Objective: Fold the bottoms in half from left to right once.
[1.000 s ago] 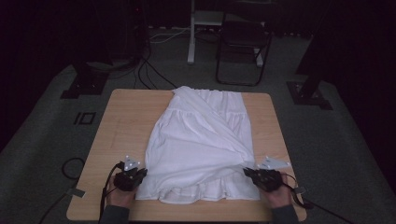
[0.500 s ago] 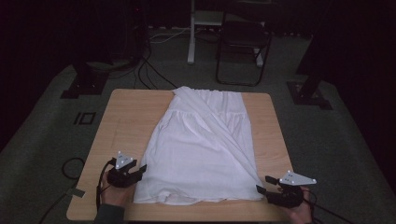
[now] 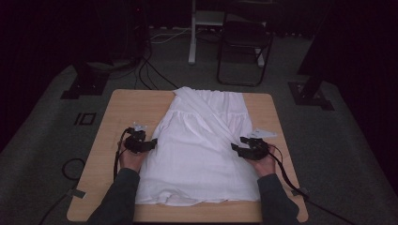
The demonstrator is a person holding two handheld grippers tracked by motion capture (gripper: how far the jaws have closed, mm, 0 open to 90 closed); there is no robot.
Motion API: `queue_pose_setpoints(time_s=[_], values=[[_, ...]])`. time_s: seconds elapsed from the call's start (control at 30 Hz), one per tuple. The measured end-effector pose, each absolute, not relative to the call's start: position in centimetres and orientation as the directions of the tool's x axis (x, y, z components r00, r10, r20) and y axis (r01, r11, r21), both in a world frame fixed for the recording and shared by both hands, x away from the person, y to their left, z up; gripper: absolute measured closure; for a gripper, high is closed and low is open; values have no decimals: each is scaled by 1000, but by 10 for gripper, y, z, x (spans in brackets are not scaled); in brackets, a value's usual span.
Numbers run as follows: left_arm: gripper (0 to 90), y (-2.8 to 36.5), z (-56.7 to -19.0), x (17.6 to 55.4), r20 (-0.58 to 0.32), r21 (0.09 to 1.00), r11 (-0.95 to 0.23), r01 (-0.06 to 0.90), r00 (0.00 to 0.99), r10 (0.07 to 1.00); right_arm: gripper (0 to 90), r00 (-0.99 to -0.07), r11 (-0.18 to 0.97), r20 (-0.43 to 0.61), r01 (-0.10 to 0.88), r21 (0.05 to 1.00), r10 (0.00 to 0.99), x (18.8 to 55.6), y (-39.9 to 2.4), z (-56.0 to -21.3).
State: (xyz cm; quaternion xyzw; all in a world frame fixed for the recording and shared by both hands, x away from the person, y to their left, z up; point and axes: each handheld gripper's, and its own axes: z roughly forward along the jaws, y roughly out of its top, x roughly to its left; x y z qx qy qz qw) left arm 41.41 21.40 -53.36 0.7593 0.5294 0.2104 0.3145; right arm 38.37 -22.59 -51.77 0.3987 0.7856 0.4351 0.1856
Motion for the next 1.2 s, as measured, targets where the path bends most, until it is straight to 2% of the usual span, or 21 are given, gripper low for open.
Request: queue_pose_setpoints(time_s=[0.17,0.2,0.3,0.37,0.4,0.43,0.53,0.57,0.6,0.7,0.83,1.2], values=[[455,207,-547,424,5,673,-260,693,347,938,400,-574,344,4,497,797,819,411,-204,-530],[500,207,-549,423,-6,688,-249,681,349,937,406,-571,337,27,521,785,821,421,-199,-535],[623,206,-549,421,-13,695,-261,670,375,927,476,-569,386,-10,545,744,823,430,-195,-542],[758,207,-549,418,-14,695,-268,667,386,922,758,-563,414,-46,547,727,825,431,-198,-542],[854,208,-549,417,-7,695,-271,666,384,924,851,-520,392,-66,549,738,852,430,-205,-539],[877,208,-549,416,5,695,-276,664,379,925,880,-482,350,-56,548,760,874,428,-212,-535],[889,211,-549,413,15,696,-280,661,377,926,888,-359,210,-8,525,825,933,421,-246,-521],[889,212,-549,412,4,699,-277,660,383,924,888,-359,210,-8,525,825,933,421,-246,-521],[890,212,-550,409,6,703,-282,653,391,920,888,-362,181,35,545,819,931,423,-258,-524],[890,210,-551,404,20,710,-283,645,383,923,886,-372,235,-6,573,785,928,425,-255,-539],[891,213,-554,392,-4,723,-269,636,393,919,888,-383,237,18,609,757,924,422,-257,-563],[889,214,-554,305,4,697,-332,636,459,889,887,-436,237,68,607,759,897,346,-265,-568]])
